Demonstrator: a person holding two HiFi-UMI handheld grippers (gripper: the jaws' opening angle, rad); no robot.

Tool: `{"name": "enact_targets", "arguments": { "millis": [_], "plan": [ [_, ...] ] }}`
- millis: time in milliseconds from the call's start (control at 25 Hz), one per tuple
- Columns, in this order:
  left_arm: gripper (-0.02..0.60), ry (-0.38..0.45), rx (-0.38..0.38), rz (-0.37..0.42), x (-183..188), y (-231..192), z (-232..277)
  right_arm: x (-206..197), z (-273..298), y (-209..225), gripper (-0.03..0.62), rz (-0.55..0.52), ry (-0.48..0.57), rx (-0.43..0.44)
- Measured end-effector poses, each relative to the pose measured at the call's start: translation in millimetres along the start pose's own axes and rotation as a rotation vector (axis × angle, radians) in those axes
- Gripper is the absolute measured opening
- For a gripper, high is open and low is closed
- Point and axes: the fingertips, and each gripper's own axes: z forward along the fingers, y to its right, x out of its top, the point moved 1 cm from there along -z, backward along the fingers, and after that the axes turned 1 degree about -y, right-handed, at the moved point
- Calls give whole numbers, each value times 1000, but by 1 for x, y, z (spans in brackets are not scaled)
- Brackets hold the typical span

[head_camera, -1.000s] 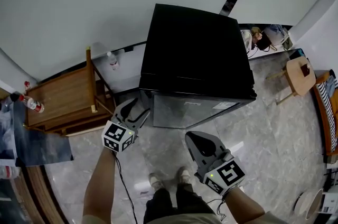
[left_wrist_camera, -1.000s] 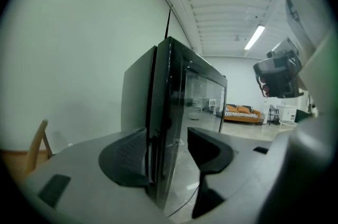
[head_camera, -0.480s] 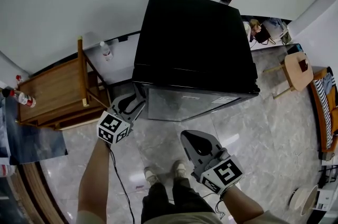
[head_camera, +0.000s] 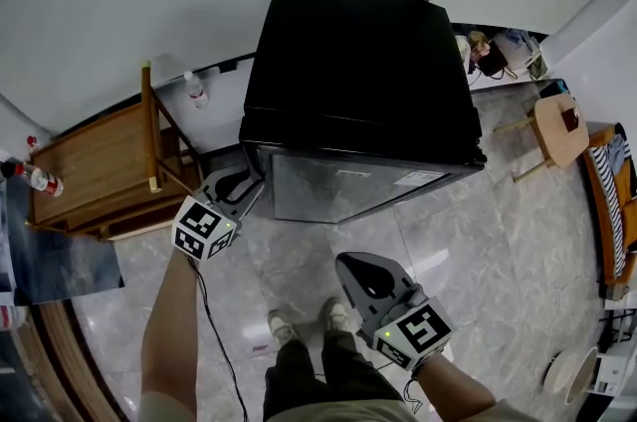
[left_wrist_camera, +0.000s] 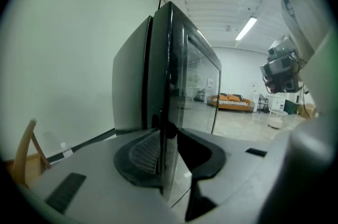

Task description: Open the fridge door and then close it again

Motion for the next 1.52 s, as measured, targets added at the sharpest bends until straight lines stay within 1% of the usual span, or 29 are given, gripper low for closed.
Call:
{"name": "enact_targets", "arguments": {
  "millis": [280,520,640,800,1120,1520],
  "plan": [
    [94,5,19,-12,0,1,-1,-7,-8,-11,-3,9,-7,21],
    [89,-6,14,1,-1,6,-4,-12,-15,-12,-3,21,-13,18],
    [80,10,-1,19,-8,21,-19,-16,-18,-10,-3,27,-22,17],
    [77,27,9,-17,-13,41,-30,-23,-26,-7,-3,27,-36,19],
    [74,12,32,-26,-21,64,-46,-26,-44,-17,-3,14,-28,6],
    [63,-10,31,-22,-30,98,-63,-29,-63,-24,-3,17,-23,-7]
  ]
}}
